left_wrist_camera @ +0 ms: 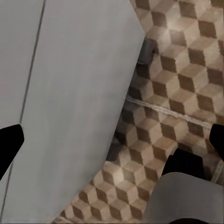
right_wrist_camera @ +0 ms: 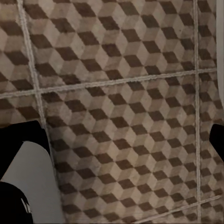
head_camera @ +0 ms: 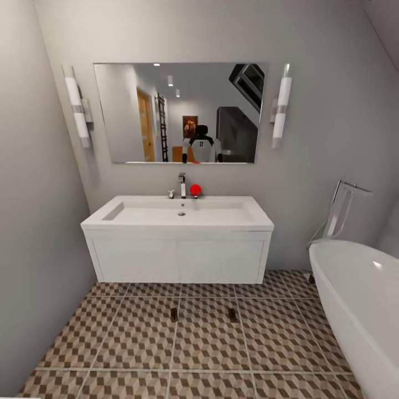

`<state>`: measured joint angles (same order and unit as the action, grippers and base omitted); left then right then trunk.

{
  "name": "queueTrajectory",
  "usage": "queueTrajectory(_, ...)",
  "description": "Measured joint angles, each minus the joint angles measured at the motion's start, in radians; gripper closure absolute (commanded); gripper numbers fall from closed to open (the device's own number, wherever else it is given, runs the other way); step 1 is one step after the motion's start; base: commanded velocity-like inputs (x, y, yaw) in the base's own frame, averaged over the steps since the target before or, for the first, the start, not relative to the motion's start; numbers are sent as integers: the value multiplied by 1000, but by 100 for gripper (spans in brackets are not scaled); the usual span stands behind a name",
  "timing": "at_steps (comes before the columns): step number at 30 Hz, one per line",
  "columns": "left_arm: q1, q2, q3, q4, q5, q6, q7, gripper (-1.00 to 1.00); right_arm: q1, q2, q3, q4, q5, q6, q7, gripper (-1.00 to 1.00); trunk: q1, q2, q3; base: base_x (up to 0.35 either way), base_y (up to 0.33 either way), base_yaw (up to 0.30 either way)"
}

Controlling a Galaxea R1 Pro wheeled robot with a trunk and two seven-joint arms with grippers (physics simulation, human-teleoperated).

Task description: Take the four mousetraps from the cabinet in the bathroom and place them on the bathroom floor. Make sure all four end up on the same floor surface, and ensure that at least two of them are either under or directly next to the same bathroom sink.

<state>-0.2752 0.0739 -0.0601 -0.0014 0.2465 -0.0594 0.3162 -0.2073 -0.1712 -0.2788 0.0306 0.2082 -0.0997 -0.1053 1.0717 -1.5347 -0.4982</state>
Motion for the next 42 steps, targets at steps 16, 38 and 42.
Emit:
queueTrajectory(16,55,0,0,1,3,1,-90,-100,78,3,1,0,-1,-32,1,-100,-61,112,50,0,0,0)
queueTrajectory(38,67,2,0,1,3,1,-100,-100,115,16,2,1,2,-40,11,-100,-146,266,119,0,0,0)
queueTrajectory(42,68,2,0,1,3,1,-102,-100,123,18,3,0,5,-40,35,-100,-161,294,132,0,0,0)
